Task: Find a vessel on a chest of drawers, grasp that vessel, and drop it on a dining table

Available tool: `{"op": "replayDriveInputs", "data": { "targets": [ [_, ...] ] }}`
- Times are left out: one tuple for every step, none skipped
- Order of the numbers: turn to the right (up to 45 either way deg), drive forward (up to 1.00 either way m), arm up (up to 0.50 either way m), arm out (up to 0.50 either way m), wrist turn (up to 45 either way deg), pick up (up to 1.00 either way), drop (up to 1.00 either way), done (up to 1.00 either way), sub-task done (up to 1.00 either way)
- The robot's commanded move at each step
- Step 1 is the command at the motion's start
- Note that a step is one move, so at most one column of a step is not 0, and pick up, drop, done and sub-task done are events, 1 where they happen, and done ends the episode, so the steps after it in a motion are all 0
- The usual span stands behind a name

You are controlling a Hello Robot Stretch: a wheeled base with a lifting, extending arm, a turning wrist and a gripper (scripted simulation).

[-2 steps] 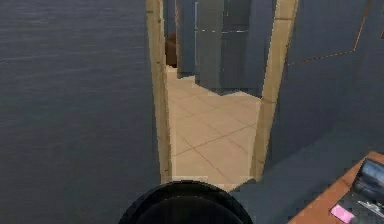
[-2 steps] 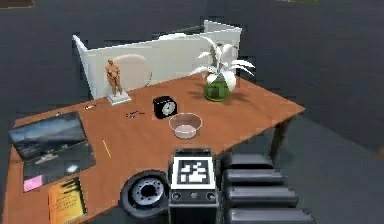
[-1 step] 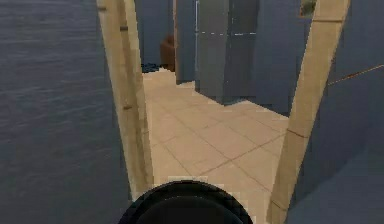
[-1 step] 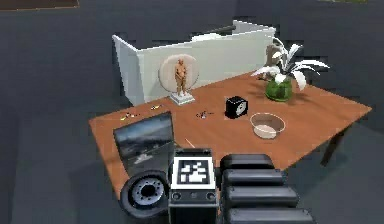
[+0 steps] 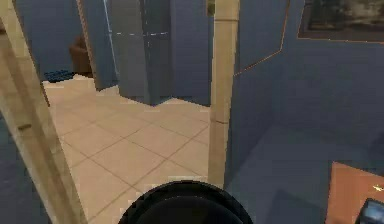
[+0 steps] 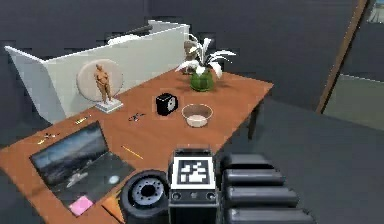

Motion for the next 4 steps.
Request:
{"op": "replayDriveInputs", "data": {
  "targets": [
    [0.0,0.55,0.0,0.0,0.0,0.0,0.0,0.0,0.0],
    [42.0,0.0,0.0,0.0,0.0,0.0,0.0,0.0,0.0],
    [0.0,1.0,0.0,0.0,0.0,0.0,0.0,0.0,0.0],
    [0.0,0.05,0.0,0.0,0.0,0.0,0.0,0.0,0.0]
  ]
}}
